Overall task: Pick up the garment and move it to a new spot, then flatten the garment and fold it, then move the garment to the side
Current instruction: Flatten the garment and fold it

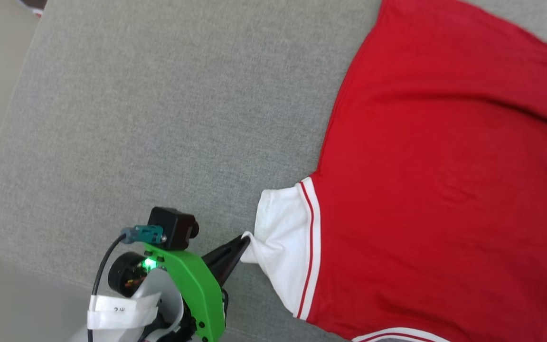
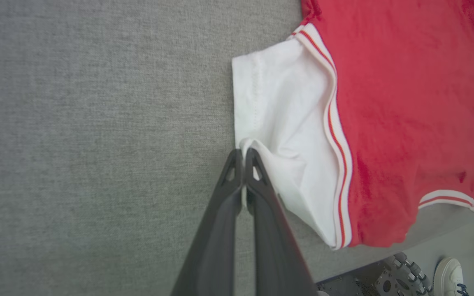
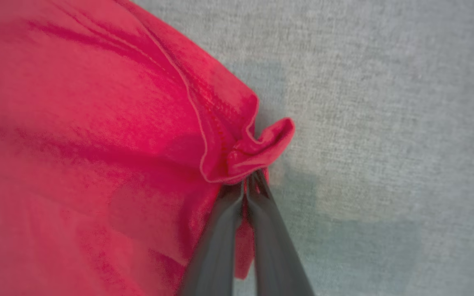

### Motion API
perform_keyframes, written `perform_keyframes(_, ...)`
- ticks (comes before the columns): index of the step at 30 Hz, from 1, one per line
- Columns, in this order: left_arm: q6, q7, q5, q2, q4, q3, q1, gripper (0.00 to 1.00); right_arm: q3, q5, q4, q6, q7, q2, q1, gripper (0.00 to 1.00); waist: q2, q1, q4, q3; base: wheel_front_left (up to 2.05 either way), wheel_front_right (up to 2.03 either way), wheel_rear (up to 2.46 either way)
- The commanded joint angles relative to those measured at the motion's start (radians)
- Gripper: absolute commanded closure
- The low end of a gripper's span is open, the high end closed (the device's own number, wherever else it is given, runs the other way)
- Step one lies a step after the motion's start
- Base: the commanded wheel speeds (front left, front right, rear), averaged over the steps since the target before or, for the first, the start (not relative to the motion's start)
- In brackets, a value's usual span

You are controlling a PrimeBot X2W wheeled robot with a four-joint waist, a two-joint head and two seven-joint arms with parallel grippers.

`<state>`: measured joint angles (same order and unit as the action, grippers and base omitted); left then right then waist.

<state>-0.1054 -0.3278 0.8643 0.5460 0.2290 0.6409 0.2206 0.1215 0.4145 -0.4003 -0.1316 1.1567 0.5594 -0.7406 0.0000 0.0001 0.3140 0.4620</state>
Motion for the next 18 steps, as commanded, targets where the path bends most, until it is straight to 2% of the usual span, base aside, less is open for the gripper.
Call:
perform_keyframes(1,-0.007,0.008,-0.002,0.002,-0.012,0.002,-0.021,1.00,-0.003,0.016,-0.008,0.001,0.003,-0.012,0.088,1.00,0.0000,-0.0001,-0.064,-0.106,0.00,0.00,0.00)
perform_keyframes(11,-0.012,0.058,0.044,-0.032,-0.085,-0.001,-0.095,1.00,0.056,0.114,0.146,0.001,-0.079,-0.045,0.403,1.00,0.0000,-0.0001,-0.138,-0.263,0.00,0.00,0.00)
perform_keyframes(18,-0.023,0.093,0.067,-0.049,-0.110,-0.014,-0.135,1.00,0.141,0.151,0.273,0.001,-0.161,-0.079,0.628,1.00,0.0000,-0.0001,-0.171,-0.335,0.00,0.00,0.00)
